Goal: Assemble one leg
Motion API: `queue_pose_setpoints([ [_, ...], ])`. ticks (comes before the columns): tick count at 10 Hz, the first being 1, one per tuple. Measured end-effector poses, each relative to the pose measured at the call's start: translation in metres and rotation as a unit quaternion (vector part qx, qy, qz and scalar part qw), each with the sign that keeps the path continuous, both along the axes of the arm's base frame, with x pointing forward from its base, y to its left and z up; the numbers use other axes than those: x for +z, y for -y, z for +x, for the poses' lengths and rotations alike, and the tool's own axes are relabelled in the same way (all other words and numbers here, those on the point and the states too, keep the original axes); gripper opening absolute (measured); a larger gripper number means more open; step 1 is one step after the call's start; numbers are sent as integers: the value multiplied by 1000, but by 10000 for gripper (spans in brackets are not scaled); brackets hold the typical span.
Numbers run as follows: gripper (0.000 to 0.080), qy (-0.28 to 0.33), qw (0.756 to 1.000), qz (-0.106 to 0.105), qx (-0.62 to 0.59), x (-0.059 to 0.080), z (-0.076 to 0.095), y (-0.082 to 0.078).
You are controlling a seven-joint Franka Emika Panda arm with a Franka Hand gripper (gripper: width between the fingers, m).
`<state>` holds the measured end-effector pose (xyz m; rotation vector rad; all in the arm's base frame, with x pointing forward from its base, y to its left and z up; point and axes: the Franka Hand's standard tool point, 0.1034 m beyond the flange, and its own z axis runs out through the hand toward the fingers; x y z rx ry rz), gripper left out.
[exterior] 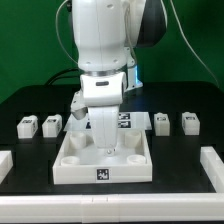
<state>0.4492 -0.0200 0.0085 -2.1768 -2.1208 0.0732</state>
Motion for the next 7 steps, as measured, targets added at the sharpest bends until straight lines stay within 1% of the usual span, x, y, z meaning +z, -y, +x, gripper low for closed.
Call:
queue_pose_setpoints([
  [2, 650, -2, 1000, 0, -2, 0, -4, 2],
  [3, 508, -2, 1000, 0, -2, 0, -4, 2],
  [4, 508, -3, 1000, 0, -3, -1, -5, 2],
  [6, 233, -3, 1000, 0, -3, -1, -5, 2],
  [7, 75, -3, 1000, 0, -3, -1, -5, 3],
])
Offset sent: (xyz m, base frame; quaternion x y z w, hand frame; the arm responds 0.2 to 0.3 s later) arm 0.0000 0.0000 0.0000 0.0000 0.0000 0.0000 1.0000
